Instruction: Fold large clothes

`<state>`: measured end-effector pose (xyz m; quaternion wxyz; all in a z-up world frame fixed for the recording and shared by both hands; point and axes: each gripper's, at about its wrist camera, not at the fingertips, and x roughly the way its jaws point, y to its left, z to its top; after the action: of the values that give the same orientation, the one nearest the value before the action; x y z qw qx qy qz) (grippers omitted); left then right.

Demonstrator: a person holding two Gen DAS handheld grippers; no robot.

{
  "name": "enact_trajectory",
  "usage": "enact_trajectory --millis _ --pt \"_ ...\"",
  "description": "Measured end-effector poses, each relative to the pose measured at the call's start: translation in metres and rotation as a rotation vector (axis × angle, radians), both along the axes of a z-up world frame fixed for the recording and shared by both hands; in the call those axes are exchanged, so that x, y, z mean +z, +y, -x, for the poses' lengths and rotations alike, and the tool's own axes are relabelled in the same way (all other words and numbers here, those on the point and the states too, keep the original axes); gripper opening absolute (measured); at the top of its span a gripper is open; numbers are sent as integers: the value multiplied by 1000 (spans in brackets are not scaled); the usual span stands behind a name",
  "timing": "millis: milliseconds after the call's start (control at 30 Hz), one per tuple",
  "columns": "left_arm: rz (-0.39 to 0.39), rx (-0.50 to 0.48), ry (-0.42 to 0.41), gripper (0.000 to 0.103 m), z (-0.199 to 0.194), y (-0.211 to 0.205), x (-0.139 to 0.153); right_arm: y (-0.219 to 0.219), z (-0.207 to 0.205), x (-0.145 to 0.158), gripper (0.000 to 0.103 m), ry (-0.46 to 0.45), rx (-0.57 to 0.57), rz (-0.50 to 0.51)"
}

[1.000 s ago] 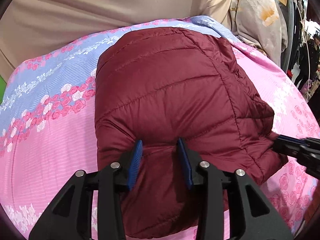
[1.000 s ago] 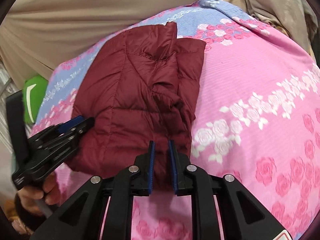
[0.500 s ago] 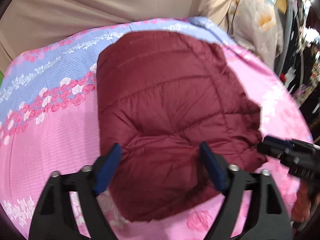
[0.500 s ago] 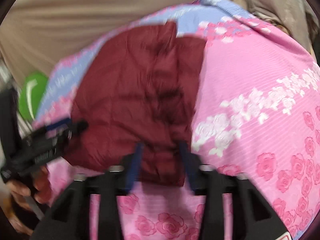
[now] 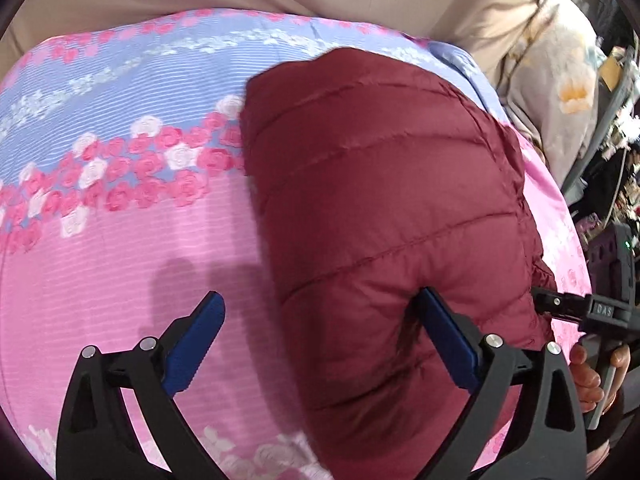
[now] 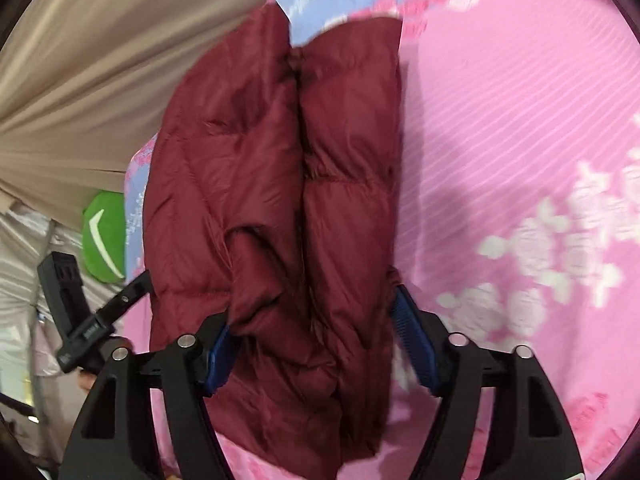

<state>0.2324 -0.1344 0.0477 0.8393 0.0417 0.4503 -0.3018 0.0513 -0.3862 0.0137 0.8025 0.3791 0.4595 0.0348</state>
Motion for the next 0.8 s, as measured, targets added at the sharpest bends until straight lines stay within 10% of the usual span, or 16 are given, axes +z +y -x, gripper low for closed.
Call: enact_trajectory --millis 533,800 --pt "-54 -46 -45 98 2 -50 -9 29 -38 7 78 -6 15 80" --pt "-85 -66 -108 91 7 -54 -3 54 -45 16 42 -47 24 104"
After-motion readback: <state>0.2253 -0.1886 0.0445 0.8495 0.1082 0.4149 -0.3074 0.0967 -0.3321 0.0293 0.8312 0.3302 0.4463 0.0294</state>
